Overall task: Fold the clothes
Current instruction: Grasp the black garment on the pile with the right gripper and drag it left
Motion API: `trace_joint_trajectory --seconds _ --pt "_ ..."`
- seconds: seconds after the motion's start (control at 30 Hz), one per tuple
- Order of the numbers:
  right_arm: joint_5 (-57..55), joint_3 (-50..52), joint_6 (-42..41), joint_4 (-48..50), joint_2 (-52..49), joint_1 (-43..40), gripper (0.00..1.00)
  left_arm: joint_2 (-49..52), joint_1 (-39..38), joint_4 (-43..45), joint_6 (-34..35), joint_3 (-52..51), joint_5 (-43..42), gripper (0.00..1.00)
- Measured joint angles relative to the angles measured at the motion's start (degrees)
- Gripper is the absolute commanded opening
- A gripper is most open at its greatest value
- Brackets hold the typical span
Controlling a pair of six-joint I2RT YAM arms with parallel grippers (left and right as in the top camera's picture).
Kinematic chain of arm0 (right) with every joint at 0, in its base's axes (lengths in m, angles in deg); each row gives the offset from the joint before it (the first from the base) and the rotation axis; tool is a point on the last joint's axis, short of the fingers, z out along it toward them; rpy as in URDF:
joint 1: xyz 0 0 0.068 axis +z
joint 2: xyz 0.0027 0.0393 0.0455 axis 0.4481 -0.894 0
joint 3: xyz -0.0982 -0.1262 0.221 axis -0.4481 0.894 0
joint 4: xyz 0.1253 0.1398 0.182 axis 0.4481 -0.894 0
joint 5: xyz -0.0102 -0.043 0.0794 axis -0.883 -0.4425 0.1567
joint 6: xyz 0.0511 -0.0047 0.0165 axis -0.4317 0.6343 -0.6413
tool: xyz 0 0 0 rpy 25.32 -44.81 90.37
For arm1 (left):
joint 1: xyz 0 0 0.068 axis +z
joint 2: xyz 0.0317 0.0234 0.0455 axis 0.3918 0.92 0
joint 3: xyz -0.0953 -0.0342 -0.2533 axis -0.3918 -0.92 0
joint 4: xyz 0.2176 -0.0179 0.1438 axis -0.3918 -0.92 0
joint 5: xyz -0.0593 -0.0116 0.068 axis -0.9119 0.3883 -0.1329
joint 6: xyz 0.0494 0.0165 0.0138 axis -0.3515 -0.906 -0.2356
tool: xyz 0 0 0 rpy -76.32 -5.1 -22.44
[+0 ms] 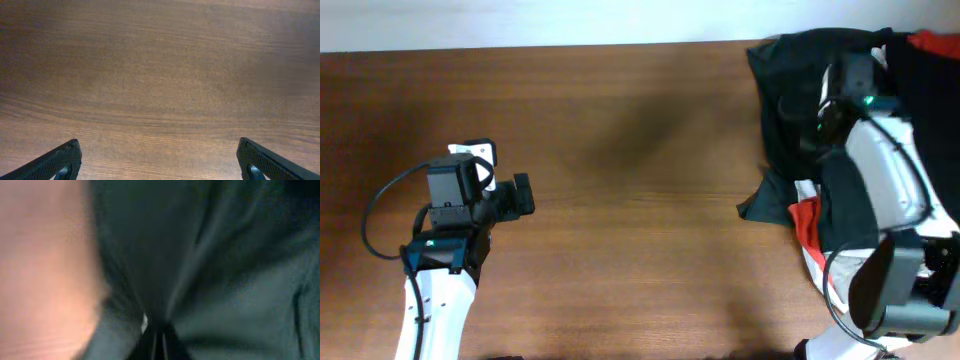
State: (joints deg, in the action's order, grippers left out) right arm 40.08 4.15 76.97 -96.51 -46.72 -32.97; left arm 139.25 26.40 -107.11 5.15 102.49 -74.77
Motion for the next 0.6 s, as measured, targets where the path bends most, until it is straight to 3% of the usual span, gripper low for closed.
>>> trace_joint_trajectory --seconds 0.03,0.07,0.23,0.37,0.4,0.43,0.5,0.57,0.6 --pt "7.6 -10.2 0.0 -9.6 2.3 1.6 0.04 0.0 0.0 0.1 0.0 0.0 0.0 0.99" --pt "11.7 -12.8 0.0 -11.8 3.0 3.7 0.04 0.0 0.0 0.1 0.0 0.0 0.0 0.99" --pt "21.0 -13.4 -3.9 -2.7 -1.4 31.4 0.06 0.0 0.0 0.3 0.0 0.0 -0.2 0.99" --pt "21.3 -13.3 -6.0 -4.2 -6.5 38.4 0.08 0.0 0.0 0.3 0.0 0.0 -3.2 0.99" --pt "19.0 -13.4 -6.7 -8.9 -6.6 38.4 0.18 0.0 0.0 0.9 0.0 0.0 -4.7 0.99" --pt "16.7 -13.6 -7.8 -16.0 -6.6 37.6 0.49 0.0 0.0 2.5 0.0 0.1 -6.8 0.99" --pt "15.1 -13.9 -7.0 -25.3 -6.6 34.7 0.53 0.1 0.0 6.9 0.0 0.2 -10.9 0.99" --pt "14.6 -14.0 -6.8 -25.3 -6.6 30.8 0.56 1.9 -0.3 9.3 0.0 0.3 -17.9 0.99" --pt "14.6 -15.0 -7.0 -25.3 -6.6 28.9 0.63 3.7 -1.2 9.2 0.0 0.3 -20.3 0.99"
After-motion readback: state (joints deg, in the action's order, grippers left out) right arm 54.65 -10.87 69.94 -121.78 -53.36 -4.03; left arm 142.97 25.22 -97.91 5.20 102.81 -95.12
